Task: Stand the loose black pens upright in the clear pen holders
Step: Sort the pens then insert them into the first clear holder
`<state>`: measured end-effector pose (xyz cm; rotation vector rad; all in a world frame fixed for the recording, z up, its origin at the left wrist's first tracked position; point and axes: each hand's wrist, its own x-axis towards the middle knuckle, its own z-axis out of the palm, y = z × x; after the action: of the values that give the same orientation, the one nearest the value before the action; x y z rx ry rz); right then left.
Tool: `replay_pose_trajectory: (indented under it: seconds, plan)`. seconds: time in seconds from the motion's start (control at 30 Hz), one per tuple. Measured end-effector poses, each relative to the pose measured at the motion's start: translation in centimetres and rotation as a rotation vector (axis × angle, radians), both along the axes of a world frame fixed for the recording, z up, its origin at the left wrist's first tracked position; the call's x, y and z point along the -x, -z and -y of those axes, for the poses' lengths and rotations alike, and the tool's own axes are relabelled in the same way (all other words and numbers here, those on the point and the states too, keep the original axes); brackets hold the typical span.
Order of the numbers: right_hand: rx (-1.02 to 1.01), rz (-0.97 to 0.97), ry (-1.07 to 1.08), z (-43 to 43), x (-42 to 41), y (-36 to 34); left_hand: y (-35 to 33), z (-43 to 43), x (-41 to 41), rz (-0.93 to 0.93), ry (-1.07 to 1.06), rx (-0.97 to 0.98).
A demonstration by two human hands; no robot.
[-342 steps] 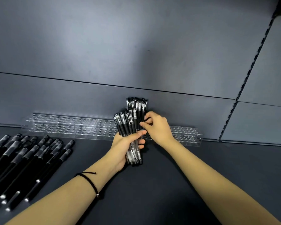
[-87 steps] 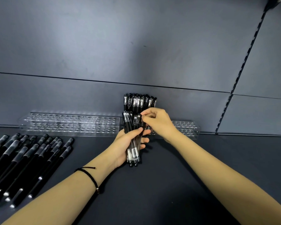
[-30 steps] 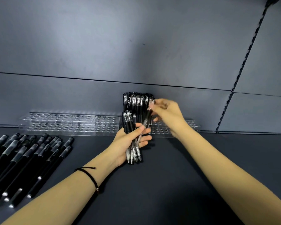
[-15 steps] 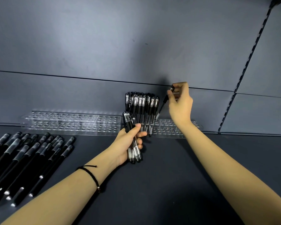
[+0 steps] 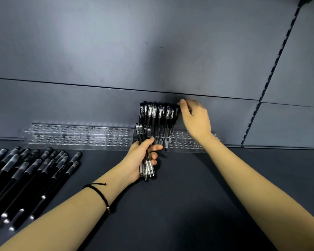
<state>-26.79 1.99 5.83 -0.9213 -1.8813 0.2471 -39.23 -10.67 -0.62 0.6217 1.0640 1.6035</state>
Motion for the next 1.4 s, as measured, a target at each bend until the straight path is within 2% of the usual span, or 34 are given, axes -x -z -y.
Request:
replay_pose_trajectory:
  seconds: [0.07, 0.13, 0.27, 0.37, 0.47, 0.57, 0.67, 0.77, 0.87, 0.97, 1.03, 1.13, 1.4]
  plan:
    - [-0.089, -0.075, 0.007, 1.0, 0.0, 0.4, 0.0, 0.0, 0.0, -0.01, 0.002, -0.005]
    - [-0.084, -0.05, -0.048, 1.9, 0.3, 0.9, 0.2, 0.0, 0.0, -0.012, 0.002, -0.024]
    - [0.132, 0.239, -0.182, 2.9, 1.3, 2.1, 0.3, 0.1, 0.0, -0.04, 0.021, -0.067]
    - [0.26, 0.29, -0.279, 3.4, 1.9, 2.7, 0.2, 0.3, -0.1, -0.027, 0.042, -0.082]
    - [0.356, 0.199, -0.358, 3.8, 2.1, 2.6, 0.2, 0.4, 0.1, -0.021, 0.048, -0.092]
    - [0.546, 0.061, -0.47, 4.2, 2.2, 2.6, 0.1, 0.4, 0.2, -0.048, 0.049, -0.098]
    - [0.582, -0.009, -0.436, 3.8, 2.1, 2.6, 0.1, 0.5, 0.0, -0.047, 0.052, -0.103]
    - [0.614, -0.186, -0.449, 3.4, 1.7, 2.0, 0.2, 0.4, 0.1, 0.008, 0.047, -0.113]
    - [0.561, -0.457, -0.373, 2.5, 1.2, 0.9, 0.2, 0.3, 0.1, 0.011, 0.042, -0.103]
    - [0.297, -0.63, -0.165, 1.1, 0.6, 0.0, 0.2, 0.3, 0.1, -0.012, 0.043, -0.077]
    - [0.1, -0.625, -0.083, 0.6, 0.1, -0.1, 0.2, 0.2, 0.1, -0.028, 0.031, -0.058]
    - [-0.038, -0.573, -0.037, 0.2, -0.4, 0.2, 0.2, 0.1, 0.1, -0.054, 0.019, -0.043]
    - [-0.046, -0.482, -0.077, -0.1, -0.1, 1.0, 0.3, 0.0, 0.0, -0.064, 0.023, -0.046]
